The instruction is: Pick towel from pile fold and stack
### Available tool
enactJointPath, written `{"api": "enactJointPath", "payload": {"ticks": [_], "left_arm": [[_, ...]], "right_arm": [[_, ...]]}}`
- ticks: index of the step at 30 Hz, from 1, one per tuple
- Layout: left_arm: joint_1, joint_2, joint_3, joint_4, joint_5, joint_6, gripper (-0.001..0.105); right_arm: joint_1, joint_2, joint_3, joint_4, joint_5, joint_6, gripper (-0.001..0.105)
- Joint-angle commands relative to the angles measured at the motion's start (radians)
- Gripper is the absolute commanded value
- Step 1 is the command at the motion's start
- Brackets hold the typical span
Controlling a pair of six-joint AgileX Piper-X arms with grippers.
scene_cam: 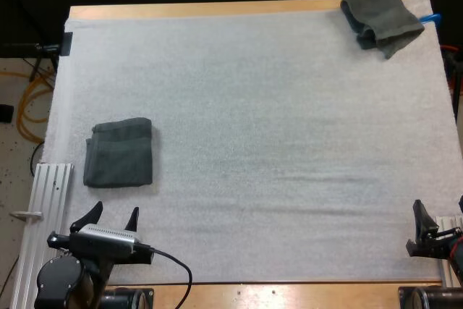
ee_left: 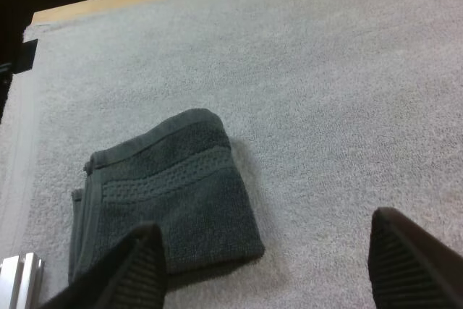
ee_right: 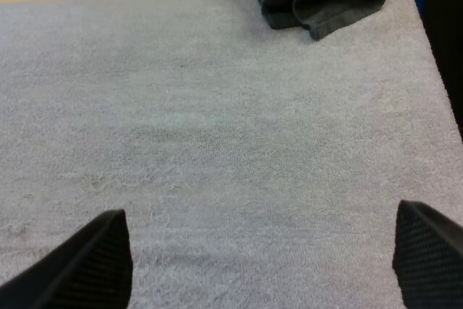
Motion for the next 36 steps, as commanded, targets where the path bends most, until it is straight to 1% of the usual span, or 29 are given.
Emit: {"api": "enactJointPath", "payload": {"ticks": [1, 9, 12, 15, 19, 22, 26, 30, 32, 36], "left_arm": [[0.000, -0.140, -0.005, -0.013, 0.001, -0.014, 0.058], [0.000, -0.123, -0.007, -0.020, 0.005, -0.019, 0.058], [-0.002, -0.084, -0.021, -0.027, 0.048, -0.019, 0.058], [-0.010, -0.009, -0.060, -0.040, 0.101, -0.019, 0.058], [-0.036, 0.122, -0.144, -0.068, 0.177, -0.019, 0.058], [-0.067, 0.212, -0.209, -0.089, 0.215, -0.019, 0.058], [-0.124, 0.339, -0.296, -0.109, 0.284, -0.019, 0.058], [-0.183, 0.421, -0.351, -0.109, 0.293, -0.019, 0.058], [-0.207, 0.459, -0.370, -0.109, 0.293, -0.019, 0.058], [-0.218, 0.497, -0.378, -0.116, 0.294, -0.019, 0.058]], "right_arm": [[-0.001, -0.039, -0.002, -0.007, 0.001, -0.007, 0.072], [-0.001, -0.036, -0.007, 0.001, 0.001, -0.007, 0.072], [-0.001, -0.008, -0.039, 0.025, 0.001, -0.007, 0.072], [-0.001, 0.047, -0.091, 0.040, 0.001, -0.007, 0.072], [-0.001, 0.155, -0.177, 0.059, -0.014, -0.009, 0.072], [-0.001, 0.234, -0.235, 0.064, -0.059, -0.012, 0.072], [-0.001, 0.335, -0.311, 0.064, -0.138, -0.012, 0.072], [-0.001, 0.418, -0.359, 0.061, -0.203, -0.013, 0.072], [-0.001, 0.474, -0.383, 0.053, -0.240, -0.035, 0.072], [-0.001, 0.574, -0.417, -0.003, -0.259, -0.060, 0.072]]}}
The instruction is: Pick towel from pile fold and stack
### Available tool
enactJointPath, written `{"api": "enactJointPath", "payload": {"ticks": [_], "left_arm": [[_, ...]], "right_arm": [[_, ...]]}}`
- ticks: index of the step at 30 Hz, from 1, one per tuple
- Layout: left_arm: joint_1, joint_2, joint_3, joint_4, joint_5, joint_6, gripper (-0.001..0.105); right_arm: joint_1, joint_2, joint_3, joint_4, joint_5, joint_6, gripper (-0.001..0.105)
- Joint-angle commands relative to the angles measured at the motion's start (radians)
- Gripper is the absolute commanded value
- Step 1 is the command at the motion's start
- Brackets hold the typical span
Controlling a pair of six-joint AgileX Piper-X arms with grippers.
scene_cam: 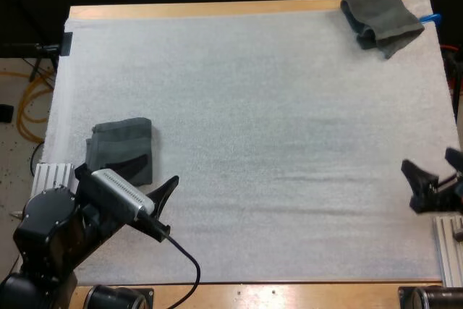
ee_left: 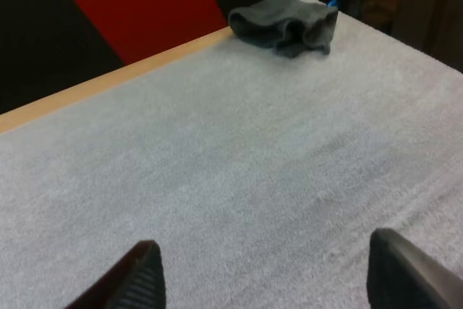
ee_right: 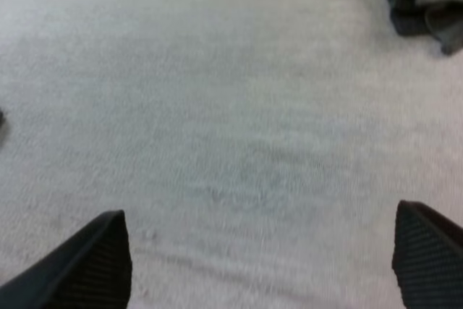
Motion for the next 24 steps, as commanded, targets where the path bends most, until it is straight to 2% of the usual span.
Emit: {"api": "enactJointPath", "payload": {"ticks": [1, 12, 18, 21, 24], "left_arm": [[-0.003, 0.005, -0.007, -0.014, 0.008, -0.008, 0.058], [-0.003, 0.008, -0.007, -0.072, 0.008, -0.015, 0.058], [-0.003, 0.008, -0.007, -0.072, 0.021, -0.016, 0.058], [-0.003, 0.008, -0.007, -0.072, 0.043, -0.016, 0.058], [-0.003, 0.008, -0.007, -0.077, 0.045, -0.016, 0.058]], "right_arm": [[-0.001, 0.045, -0.021, -0.047, -0.018, -0.017, 0.072], [-0.001, 0.477, -0.181, -0.270, -0.016, -0.012, 0.072], [-0.001, 0.729, -0.290, -0.362, 0.134, 0.069, 0.072], [-0.001, 0.849, -0.349, -0.423, 0.212, 0.169, 0.072], [-0.001, 0.967, -0.412, -0.454, 0.266, 0.226, 0.072]]}}
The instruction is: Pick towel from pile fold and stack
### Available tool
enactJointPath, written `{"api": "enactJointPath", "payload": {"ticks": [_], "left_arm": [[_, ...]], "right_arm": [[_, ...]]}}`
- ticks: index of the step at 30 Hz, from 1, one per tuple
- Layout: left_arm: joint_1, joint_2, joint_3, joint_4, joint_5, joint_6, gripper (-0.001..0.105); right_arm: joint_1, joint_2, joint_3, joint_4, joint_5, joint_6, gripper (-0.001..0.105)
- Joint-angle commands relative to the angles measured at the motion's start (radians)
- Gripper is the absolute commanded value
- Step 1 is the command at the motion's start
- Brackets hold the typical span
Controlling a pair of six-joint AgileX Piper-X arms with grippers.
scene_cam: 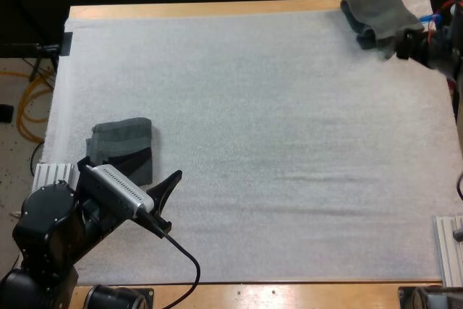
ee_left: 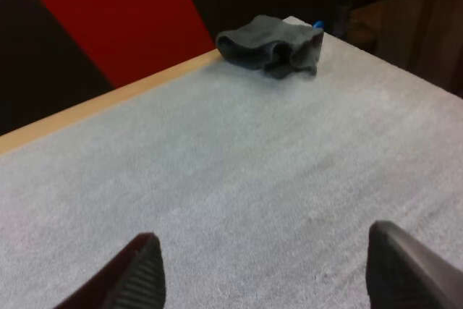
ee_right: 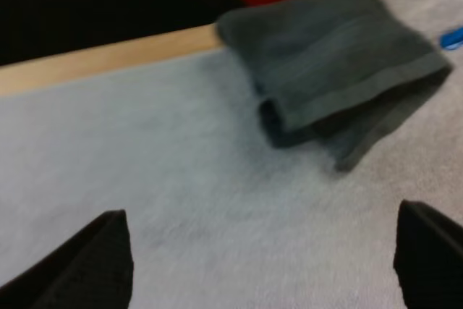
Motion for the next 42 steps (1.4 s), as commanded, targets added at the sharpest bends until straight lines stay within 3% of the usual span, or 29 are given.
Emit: {"api": "enactJointPath", "payload": {"ticks": [1, 9, 17, 22, 25, 27, 29, 32, 33, 36, 42], "left_arm": [[-0.003, -0.002, -0.007, -0.020, 0.007, -0.011, 0.058], [-0.003, -0.002, -0.007, -0.027, 0.007, -0.015, 0.058], [-0.003, -0.002, -0.007, -0.027, 0.007, -0.071, 0.058], [-0.003, -0.002, -0.007, -0.027, -0.017, -0.071, 0.058], [-0.003, -0.002, -0.007, -0.027, -0.018, -0.071, 0.058], [-0.003, -0.002, -0.007, -0.027, -0.018, -0.074, 0.058], [-0.003, -0.002, -0.007, -0.027, -0.018, -0.076, 0.058], [-0.003, -0.002, -0.007, -0.027, -0.018, -0.078, 0.058], [-0.003, -0.002, -0.007, -0.027, -0.018, -0.078, 0.058], [-0.003, -0.002, -0.007, -0.027, -0.018, -0.078, 0.058], [-0.003, -0.002, -0.007, -0.027, -0.018, -0.078, 0.058]], "right_arm": [[-0.001, 0.054, -0.040, -0.019, 0.017, 0.030, 0.072], [0.001, 0.352, -0.233, -0.031, 0.017, 0.162, 0.072], [0.001, 0.580, -0.370, -0.082, 0.004, 0.412, 0.072], [0.001, 0.651, -0.391, -0.157, -0.013, 0.558, 0.071], [0.001, 0.680, -0.393, -0.217, -0.015, 0.649, 0.063], [0.001, 0.696, -0.393, -0.249, -0.023, 0.705, 0.050], [0.001, 0.709, -0.393, -0.277, -0.033, 0.757, 0.029], [0.006, 0.711, -0.393, -0.255, -0.047, 0.769, 0.004], [0.010, 0.711, -0.393, -0.247, -0.056, 0.768, 0.001], [0.010, 0.693, -0.393, -0.246, -0.109, 0.741, 0.000], [0.013, 0.581, -0.393, -0.214, -0.101, 0.581, 0.000]]}}
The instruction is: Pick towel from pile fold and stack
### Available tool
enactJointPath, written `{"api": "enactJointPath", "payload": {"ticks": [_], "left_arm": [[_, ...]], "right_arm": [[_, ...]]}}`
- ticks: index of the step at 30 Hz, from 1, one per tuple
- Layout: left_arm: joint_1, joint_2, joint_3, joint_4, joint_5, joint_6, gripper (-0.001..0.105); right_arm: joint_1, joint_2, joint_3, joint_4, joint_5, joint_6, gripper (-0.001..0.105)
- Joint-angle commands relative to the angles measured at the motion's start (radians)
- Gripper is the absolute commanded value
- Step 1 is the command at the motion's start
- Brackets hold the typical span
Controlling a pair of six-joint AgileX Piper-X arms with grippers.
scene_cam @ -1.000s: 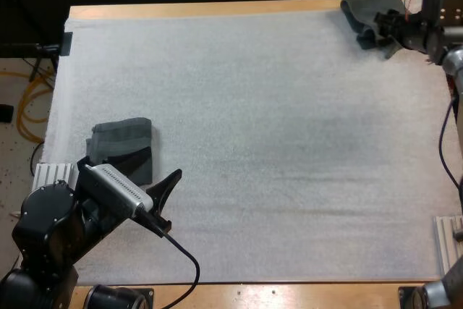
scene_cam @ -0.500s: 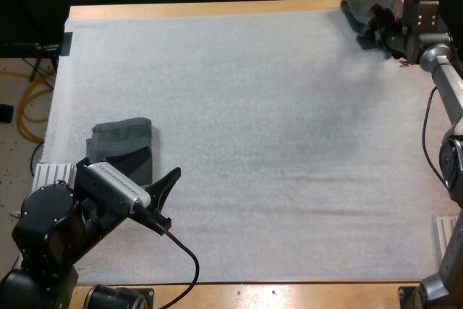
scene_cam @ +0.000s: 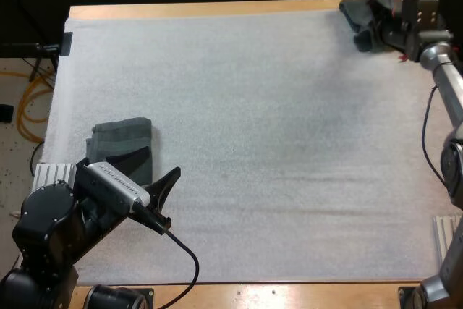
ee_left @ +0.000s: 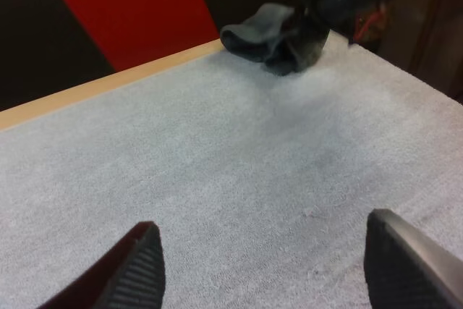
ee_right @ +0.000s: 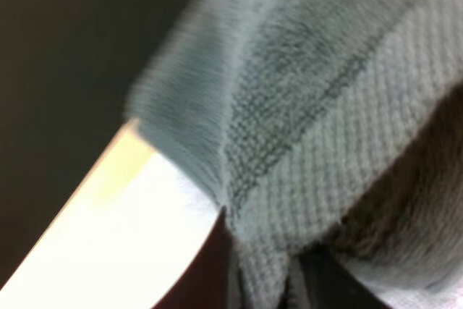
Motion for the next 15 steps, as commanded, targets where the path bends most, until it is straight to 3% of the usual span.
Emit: {"api": "enactJointPath", "payload": {"ticks": [1, 10, 15], "left_arm": [[-0.003, -0.002, -0.007, -0.018, -0.003, -0.009, 0.058], [-0.003, -0.002, -0.007, -0.018, -0.003, -0.009, 0.058], [-0.003, -0.002, -0.007, -0.018, -0.003, -0.009, 0.058]], "right_arm": [[0.003, -0.072, -0.016, 0.013, -0.011, -0.072, 0.000], [0.012, -0.345, -0.016, 0.184, -0.008, -0.408, 0.000], [0.050, -0.503, -0.016, 0.350, -0.064, -0.606, 0.000]]}}
